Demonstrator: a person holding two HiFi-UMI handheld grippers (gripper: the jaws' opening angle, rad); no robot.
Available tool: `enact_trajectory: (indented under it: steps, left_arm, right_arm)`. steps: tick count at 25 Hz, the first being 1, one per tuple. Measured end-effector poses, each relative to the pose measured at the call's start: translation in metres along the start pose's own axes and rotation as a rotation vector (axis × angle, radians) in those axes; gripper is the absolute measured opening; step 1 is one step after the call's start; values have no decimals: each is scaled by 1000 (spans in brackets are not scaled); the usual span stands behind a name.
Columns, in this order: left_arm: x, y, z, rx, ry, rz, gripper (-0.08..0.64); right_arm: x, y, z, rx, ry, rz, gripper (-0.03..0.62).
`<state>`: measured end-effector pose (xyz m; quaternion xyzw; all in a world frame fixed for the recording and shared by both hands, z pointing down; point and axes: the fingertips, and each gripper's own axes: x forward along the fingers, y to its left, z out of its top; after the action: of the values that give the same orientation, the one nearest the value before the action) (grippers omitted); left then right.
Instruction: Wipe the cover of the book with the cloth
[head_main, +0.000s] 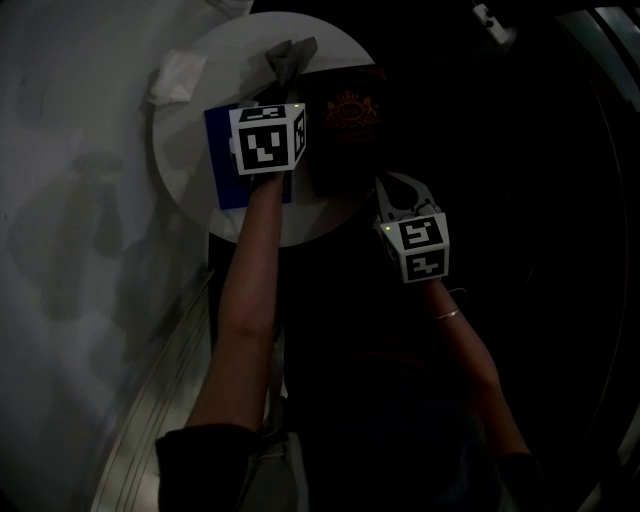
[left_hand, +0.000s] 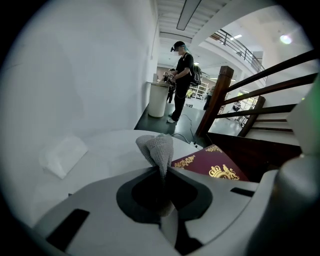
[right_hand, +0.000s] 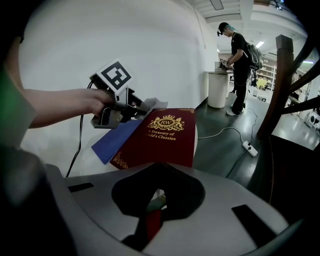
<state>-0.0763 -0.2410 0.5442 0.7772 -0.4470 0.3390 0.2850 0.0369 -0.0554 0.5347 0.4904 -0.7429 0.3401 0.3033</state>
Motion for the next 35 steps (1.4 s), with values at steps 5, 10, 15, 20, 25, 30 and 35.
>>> enact_trajectory:
  steps: [5, 10, 15, 20, 25, 30, 35]
  left_arm:
    - [-10, -9, -18, -14, 15, -22, 34]
    - [-25, -21, -41, -34, 37, -37, 34]
    - [-37, -31, -67, -60, 55, -44, 34]
    - [-52, -42, -90, -75, 62, -44, 34]
    - [-66, -54, -105, -84, 65, -53, 34]
    - [-78, -64, -122, -96, 75, -44, 34]
    - [-90, -72, -136, -113, 84, -37, 34]
  right_arm:
    - [-1, 0, 0, -4, -6, 8, 29]
    - [-3, 1, -1, -29, -9, 15, 29]
    - [-2, 2, -1, -25, -17, 16, 29]
    - [-1, 3, -2, -40, -19, 8, 29]
    - [-2, 3, -2, -52, -23, 9, 29]
    - [-1, 2, -3, -51, -28, 7, 29]
    - [-1, -1, -1, -52, -51, -10, 29]
